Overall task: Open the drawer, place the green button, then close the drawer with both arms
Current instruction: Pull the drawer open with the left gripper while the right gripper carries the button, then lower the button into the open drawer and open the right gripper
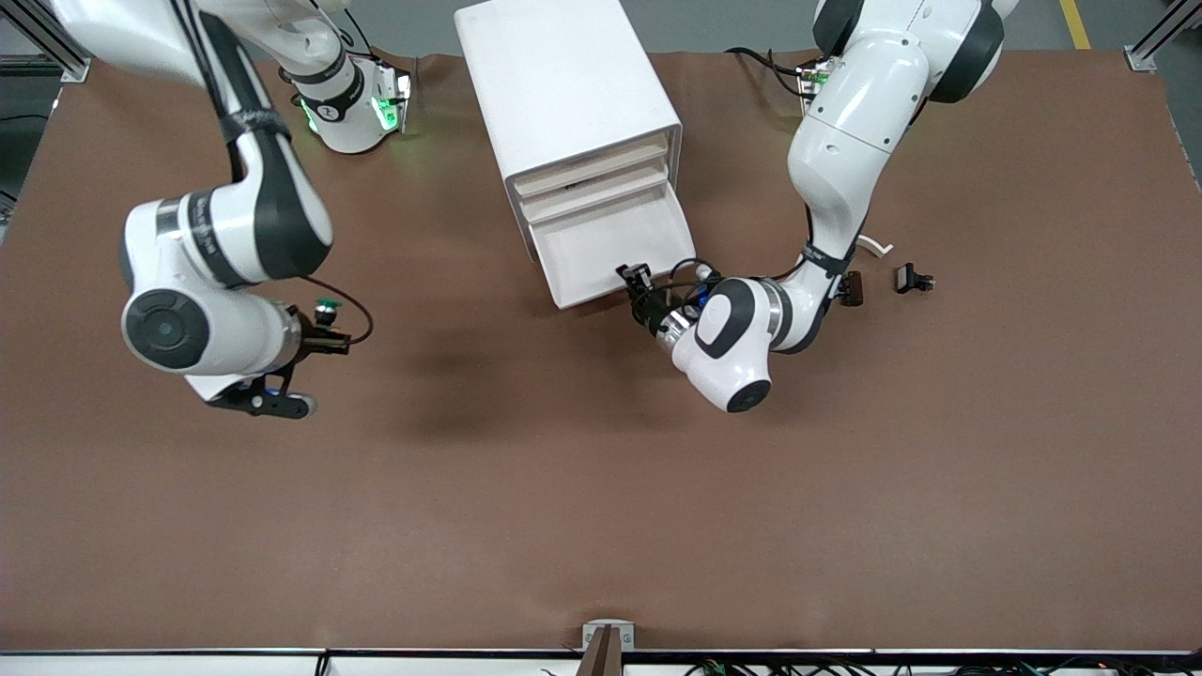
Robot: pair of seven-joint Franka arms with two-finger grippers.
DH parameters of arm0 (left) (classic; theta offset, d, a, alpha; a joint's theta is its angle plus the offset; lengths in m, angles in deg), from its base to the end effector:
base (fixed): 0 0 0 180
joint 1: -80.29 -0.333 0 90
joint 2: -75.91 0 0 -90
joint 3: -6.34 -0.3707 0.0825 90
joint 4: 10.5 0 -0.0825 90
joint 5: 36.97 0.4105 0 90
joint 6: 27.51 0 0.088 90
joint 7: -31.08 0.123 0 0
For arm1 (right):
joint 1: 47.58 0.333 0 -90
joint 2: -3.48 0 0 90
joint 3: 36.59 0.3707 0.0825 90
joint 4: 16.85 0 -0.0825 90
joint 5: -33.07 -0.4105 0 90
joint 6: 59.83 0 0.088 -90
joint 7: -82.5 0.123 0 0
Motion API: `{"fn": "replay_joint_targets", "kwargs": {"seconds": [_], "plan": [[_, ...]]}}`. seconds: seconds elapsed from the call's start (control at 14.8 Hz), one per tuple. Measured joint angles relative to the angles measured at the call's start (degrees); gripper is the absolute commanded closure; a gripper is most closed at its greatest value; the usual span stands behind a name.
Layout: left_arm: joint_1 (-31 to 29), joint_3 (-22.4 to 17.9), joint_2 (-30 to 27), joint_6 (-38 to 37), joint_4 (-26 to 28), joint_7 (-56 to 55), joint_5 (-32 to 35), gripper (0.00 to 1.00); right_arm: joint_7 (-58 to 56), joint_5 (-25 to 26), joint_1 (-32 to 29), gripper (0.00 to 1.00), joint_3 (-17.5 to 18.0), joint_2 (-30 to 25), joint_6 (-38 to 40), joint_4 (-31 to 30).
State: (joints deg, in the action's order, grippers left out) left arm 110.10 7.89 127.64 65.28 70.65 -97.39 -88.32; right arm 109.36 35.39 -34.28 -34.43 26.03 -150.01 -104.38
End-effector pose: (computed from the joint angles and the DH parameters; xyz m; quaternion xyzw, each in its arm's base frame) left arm 0.5673 -0.4498 0.1629 -0.4302 -0.7428 0.4576 0.2320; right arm 0.6510 0.1713 0.4348 0.9804 -0.0944 -0.1564 0.0740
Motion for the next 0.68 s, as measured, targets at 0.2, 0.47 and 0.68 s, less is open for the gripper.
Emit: {"fn": "replay_joint_targets", "kwargs": {"seconds": [0.2,0.47,0.68], "plan": [[0.1,-1.0,0.4,1.9,-1.4,2.1,0.0,0.0,13.4,0.0,6.5,0.78,0.2,0.0,2.9,2.4],[0.3,-3.1,0.4,2.4,-3.8,2.9,0.0,0.0,30.0,-1.5,14.5,0.78,0.3,0.5,2.7,2.4],[0.4,-7.5,0.4,2.5,-6.8,3.0,0.0,0.0,42.3,-6.2,19.3,0.78,0.3,1.0,-0.6,2.4]]}}
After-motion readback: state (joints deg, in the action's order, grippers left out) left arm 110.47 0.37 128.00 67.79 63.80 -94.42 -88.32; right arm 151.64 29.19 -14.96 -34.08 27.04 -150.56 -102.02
